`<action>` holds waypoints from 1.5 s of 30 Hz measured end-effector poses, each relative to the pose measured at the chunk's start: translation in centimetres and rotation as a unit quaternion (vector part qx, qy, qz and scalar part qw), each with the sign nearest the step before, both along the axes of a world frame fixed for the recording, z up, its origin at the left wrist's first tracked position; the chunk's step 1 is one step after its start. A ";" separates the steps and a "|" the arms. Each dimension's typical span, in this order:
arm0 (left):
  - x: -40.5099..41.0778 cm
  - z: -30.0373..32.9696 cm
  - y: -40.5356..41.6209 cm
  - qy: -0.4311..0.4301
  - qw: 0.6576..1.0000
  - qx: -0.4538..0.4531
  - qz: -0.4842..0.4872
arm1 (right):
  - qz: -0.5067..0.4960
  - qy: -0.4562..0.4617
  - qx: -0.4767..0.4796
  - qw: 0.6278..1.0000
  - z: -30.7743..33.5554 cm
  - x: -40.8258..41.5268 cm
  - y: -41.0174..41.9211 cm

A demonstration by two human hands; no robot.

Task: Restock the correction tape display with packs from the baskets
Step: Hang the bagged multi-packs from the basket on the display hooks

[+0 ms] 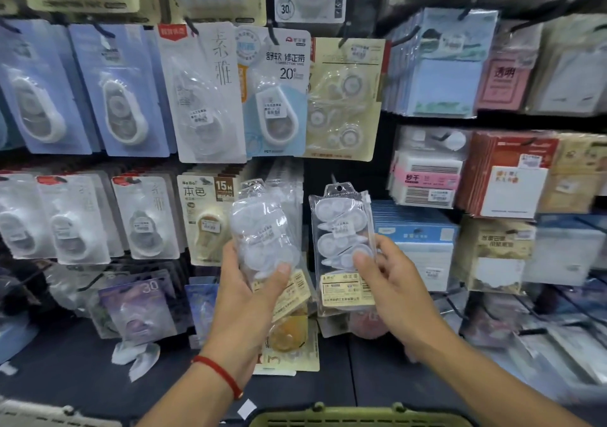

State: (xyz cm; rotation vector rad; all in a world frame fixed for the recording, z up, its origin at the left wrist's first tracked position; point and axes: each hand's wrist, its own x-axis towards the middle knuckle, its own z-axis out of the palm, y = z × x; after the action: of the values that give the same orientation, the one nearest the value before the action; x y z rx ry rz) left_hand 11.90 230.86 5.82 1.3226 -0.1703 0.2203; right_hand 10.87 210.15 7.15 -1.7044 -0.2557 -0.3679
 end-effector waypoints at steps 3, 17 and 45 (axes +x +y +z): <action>0.0 0.3 0.0 0.006 1.000 -0.002 0.005 | -0.006 0.001 -0.015 1.000 0.4 0.4 0.0; -0.4 0.4 0.6 0.031 0.999 0.016 -0.018 | -0.125 0.025 -0.211 0.969 0.2 0.3 -0.1; -0.4 0.8 0.3 0.064 0.998 -0.003 -0.022 | -0.051 0.064 0.055 0.995 -1.0 -0.1 0.2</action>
State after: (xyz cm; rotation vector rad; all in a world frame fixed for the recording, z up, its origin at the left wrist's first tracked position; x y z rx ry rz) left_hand 11.55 231.14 6.58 1.3208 -0.0906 0.0982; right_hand 10.76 210.32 6.11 -1.6285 -0.0541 -0.3402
